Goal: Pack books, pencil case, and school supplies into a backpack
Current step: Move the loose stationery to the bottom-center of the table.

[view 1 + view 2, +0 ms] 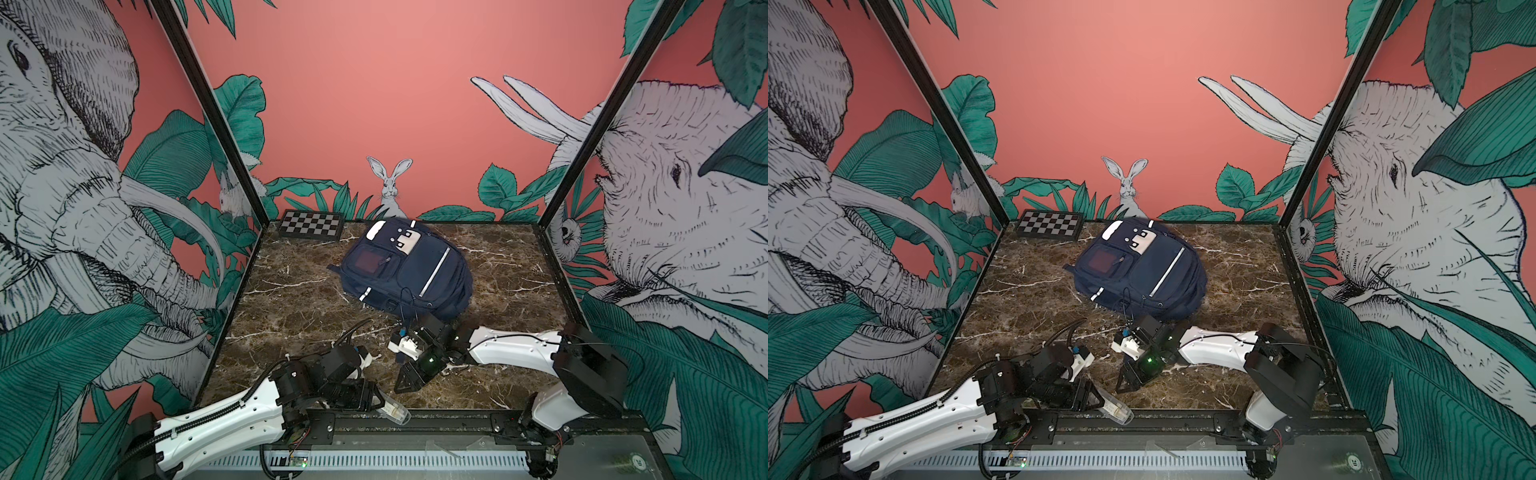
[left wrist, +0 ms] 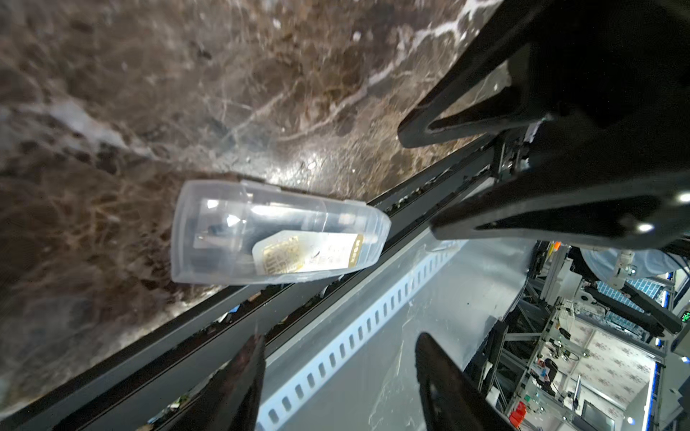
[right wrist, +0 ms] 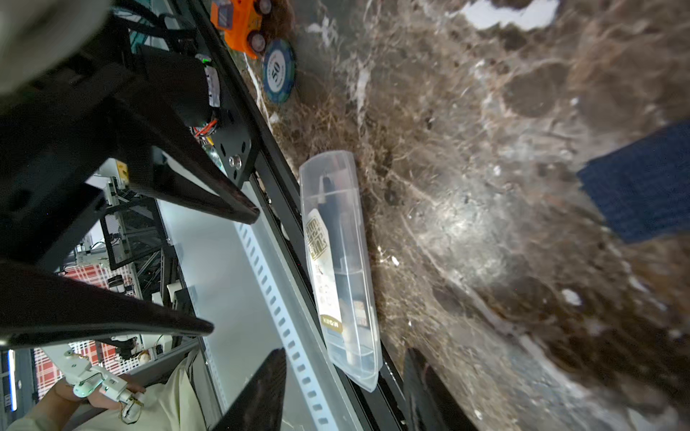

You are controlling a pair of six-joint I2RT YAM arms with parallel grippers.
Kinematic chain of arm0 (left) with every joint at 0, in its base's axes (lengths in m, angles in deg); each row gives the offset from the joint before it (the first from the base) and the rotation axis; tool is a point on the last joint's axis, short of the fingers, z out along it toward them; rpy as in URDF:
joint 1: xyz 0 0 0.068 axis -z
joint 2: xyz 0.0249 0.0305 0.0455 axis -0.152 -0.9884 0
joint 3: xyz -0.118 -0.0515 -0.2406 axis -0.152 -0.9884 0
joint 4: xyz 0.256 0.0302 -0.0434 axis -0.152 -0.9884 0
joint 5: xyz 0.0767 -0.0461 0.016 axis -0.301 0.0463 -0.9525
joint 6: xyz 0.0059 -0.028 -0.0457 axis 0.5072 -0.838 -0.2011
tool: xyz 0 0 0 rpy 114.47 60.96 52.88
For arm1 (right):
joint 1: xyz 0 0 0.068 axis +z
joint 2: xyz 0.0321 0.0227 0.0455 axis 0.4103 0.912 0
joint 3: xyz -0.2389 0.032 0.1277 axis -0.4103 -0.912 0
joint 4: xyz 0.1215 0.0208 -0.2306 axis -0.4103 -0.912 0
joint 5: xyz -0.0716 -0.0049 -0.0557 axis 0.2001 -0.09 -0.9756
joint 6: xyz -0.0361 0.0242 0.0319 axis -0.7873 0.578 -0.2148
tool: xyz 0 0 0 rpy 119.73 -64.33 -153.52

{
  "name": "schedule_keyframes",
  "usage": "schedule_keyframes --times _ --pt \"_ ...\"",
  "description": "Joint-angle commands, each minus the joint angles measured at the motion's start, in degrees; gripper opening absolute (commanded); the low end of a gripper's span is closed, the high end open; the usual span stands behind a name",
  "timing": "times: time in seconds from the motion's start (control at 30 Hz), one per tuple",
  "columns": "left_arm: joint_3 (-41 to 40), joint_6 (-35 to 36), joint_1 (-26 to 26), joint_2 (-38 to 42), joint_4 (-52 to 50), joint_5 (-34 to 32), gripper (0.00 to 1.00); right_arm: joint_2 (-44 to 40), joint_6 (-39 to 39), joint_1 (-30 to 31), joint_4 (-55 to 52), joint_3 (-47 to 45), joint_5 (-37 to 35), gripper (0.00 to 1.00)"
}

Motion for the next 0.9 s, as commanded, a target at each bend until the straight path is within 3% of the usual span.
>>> schedule_keyframes --times 0.0,0.17,0.47,0.6,0.7,0.87 --pt "-1.19 -6.73 3.3 -3.33 6.55 -0.88 0.65 1.1 -0.26 1.19 2.47 -0.71 1.42 0.49" --pt "-2.18 -10.31 5.72 -8.44 12.22 -2.38 0.65 4.21 -0.3 2.24 3.06 -0.77 1.95 0.48" --pt "-8.73 -19.73 5.88 -5.5 19.41 -9.5 0.63 5.53 0.63 2.77 4.87 -2.98 2.05 0.41" --pt "-8.1 -19.61 5.89 -7.1 17.43 -10.28 0.63 5.45 2.34 2.75 6.6 -3.68 1.68 0.41" --pt "-8.76 -19.77 5.54 -9.33 22.14 -11.08 0.63 5.87 3.3 2.65 7.4 -3.77 0.8 0.39" --pt "-6.05 -15.01 0.13 -16.05 27.15 -9.12 0.62 6.0 6.18 2.24 9.39 -4.45 -1.43 0.33"
